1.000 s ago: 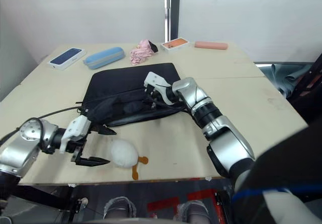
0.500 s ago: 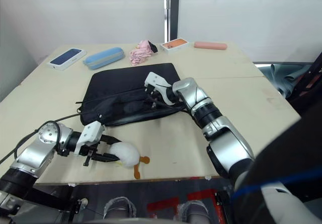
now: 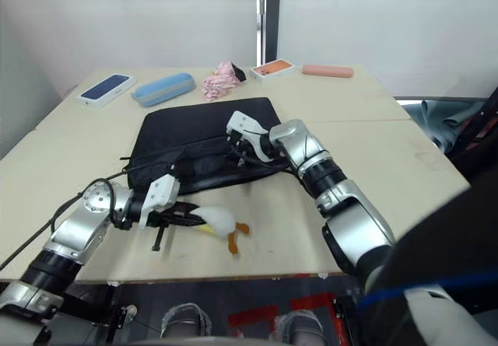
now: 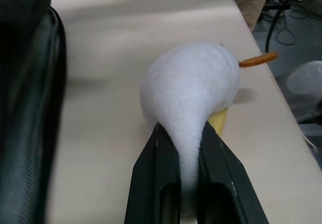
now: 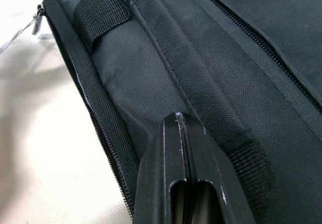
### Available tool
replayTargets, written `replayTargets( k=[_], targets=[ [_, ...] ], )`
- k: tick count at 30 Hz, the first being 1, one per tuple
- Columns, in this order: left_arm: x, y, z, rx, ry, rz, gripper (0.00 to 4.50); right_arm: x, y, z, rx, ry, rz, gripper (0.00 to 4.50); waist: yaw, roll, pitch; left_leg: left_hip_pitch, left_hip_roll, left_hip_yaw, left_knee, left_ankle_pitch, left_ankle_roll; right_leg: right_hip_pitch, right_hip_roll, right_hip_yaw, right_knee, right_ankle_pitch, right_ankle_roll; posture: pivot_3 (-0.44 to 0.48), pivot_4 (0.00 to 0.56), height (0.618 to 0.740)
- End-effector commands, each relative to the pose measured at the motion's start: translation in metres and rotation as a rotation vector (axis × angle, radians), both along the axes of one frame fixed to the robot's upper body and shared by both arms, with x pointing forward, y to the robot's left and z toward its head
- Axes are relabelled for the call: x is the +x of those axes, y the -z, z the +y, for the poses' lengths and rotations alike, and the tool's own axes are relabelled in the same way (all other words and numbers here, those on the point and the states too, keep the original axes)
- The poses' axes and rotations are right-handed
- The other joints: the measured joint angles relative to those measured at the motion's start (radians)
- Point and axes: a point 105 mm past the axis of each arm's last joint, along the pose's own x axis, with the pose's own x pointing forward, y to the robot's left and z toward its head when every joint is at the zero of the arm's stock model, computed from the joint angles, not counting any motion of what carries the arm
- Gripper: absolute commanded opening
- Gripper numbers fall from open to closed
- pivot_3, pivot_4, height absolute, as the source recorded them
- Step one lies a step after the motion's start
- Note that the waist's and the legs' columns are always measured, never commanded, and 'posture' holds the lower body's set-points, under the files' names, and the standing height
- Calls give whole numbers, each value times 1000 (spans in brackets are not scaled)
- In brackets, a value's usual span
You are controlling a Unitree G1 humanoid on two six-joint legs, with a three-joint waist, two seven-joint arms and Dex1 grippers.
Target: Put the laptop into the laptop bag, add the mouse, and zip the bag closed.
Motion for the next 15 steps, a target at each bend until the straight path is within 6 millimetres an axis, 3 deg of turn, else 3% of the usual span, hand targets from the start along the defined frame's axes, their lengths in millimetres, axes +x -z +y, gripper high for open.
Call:
replayTargets(
  k=[1,8,15],
  targets=[
    [0,-11,-19,-12,47,-65,26,2,-3,-2,-6,12,-16,0,0,0,0,0,0,0,0,0,0,0,0,0,0,0,0,0,150,740],
    [10,-8,-43,20,67,-179,26,0,-6,-1,-5,7,-12,0,-3,0,0,0,0,0,0,0,0,0,0,0,0,0,0,0,150,740],
    [22,-11,-54,-18,27,-221,26,-2,-5,-1,-7,1,-4,0,-3,0,0,0,0,0,0,0,0,0,0,0,0,0,0,0,150,740]
  ],
)
